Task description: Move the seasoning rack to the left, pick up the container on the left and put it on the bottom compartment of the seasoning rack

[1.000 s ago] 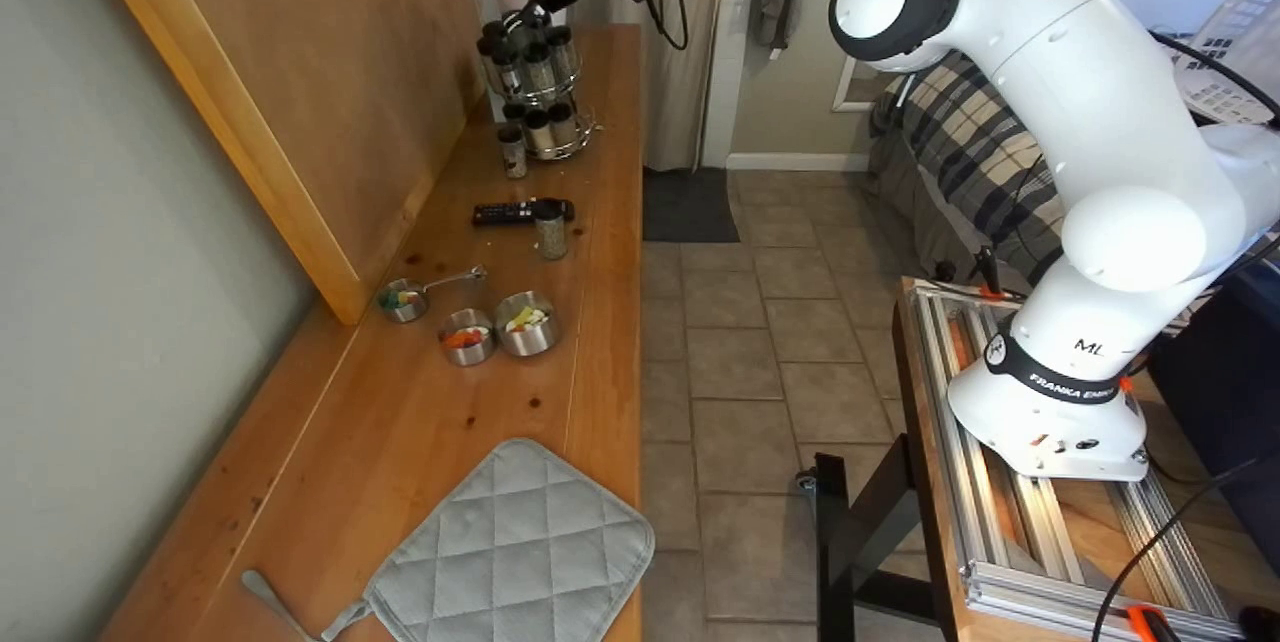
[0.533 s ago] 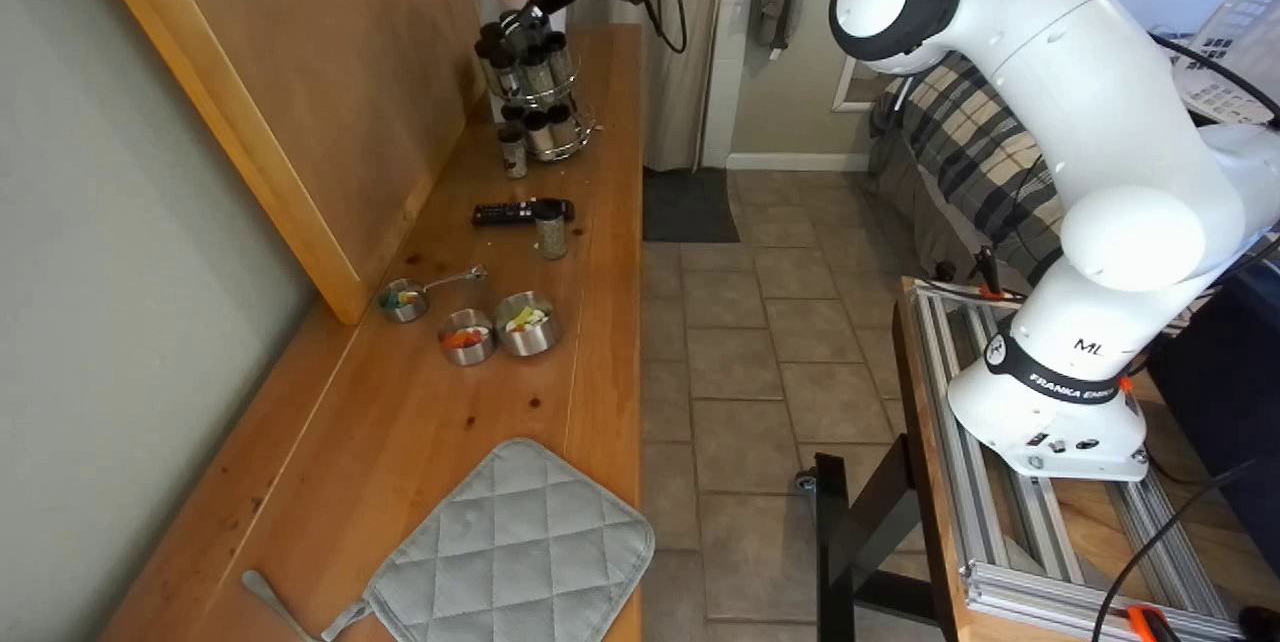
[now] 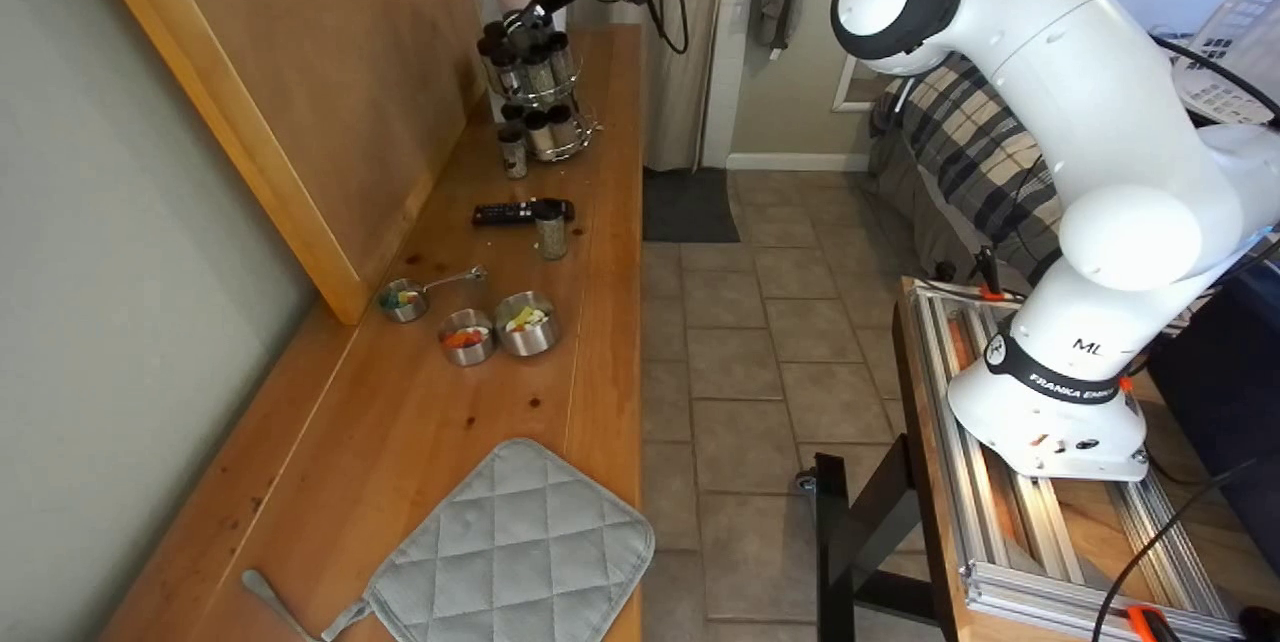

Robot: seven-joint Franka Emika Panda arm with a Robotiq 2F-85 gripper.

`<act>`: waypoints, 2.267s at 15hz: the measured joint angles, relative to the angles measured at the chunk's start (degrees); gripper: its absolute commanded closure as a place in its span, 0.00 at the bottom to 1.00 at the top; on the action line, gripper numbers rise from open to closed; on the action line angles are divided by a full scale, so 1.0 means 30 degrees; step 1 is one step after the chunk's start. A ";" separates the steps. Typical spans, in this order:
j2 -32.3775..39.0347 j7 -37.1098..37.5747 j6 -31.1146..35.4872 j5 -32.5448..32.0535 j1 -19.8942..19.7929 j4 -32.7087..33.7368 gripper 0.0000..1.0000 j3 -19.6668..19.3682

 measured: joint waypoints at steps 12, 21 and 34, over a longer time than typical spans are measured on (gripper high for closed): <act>0.1123 0.0329 -0.0603 0.1881 -0.1869 -0.0029 0.98 0.1883; 0.1601 0.0608 -0.1671 0.2262 -0.2023 -0.0149 0.98 0.3168; 0.2029 0.0581 -0.4298 0.2261 -0.1297 -0.0180 0.98 0.4243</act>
